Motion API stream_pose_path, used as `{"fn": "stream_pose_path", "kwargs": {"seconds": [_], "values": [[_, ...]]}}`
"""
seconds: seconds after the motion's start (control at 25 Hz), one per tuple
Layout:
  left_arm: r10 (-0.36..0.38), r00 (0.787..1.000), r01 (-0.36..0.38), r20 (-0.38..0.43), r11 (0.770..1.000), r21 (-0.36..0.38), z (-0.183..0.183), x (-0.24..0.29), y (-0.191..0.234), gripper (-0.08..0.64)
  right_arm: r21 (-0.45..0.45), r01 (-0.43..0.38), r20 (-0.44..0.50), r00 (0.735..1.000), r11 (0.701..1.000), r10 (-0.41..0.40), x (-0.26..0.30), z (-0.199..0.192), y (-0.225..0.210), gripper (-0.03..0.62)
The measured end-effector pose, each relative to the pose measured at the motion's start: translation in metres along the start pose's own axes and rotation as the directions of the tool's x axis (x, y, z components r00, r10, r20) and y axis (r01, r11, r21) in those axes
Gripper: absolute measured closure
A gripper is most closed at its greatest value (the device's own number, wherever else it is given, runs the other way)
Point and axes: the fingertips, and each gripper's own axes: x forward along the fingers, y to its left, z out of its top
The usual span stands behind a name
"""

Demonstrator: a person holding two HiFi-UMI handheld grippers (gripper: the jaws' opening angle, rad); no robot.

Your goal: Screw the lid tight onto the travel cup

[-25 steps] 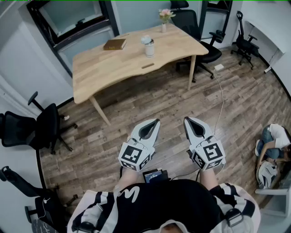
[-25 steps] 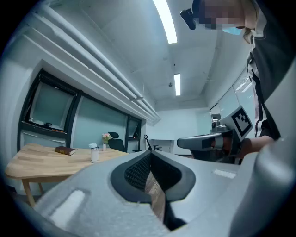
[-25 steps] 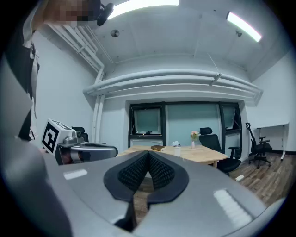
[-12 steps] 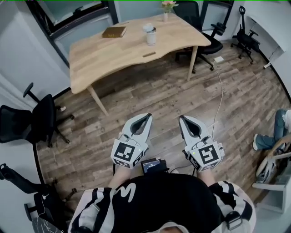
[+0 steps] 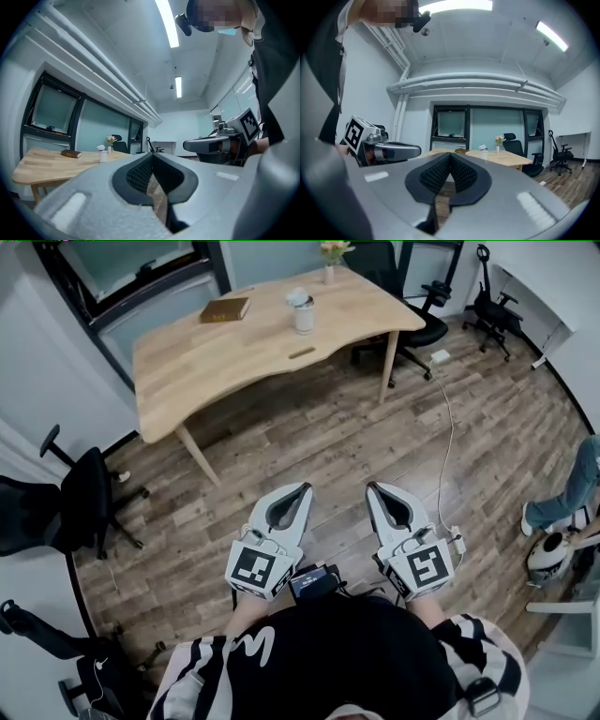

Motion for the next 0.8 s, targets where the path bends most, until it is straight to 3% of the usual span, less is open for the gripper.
{"fn": "stream_pose_path", "kwargs": {"seconds": [0.28, 0.56, 0.8], "values": [[-0.004, 1.0, 0.004, 0.0, 1.0, -0.003, -0.006, -0.024, 0.003, 0.558, 0.002, -0.001, 0.059, 0.998, 1.0, 0.001, -0.013, 0.006, 0.02, 0.592], [-0.03, 1.0, 0.03, -0.003, 0.999, -0.022, -0.006, -0.037, -0.002, 0.558, 0.017, -0.015, -0.03, 0.999, 1.0, 0.016, -0.012, -0.006, 0.038, 0.592], [-0.049, 0.999, 0.049, 0.015, 0.999, -0.008, 0.0, -0.04, -0.01, 0.558, -0.005, -0.034, -0.026, 0.999, 0.999, 0.034, -0.013, -0.004, 0.044, 0.591]]}}
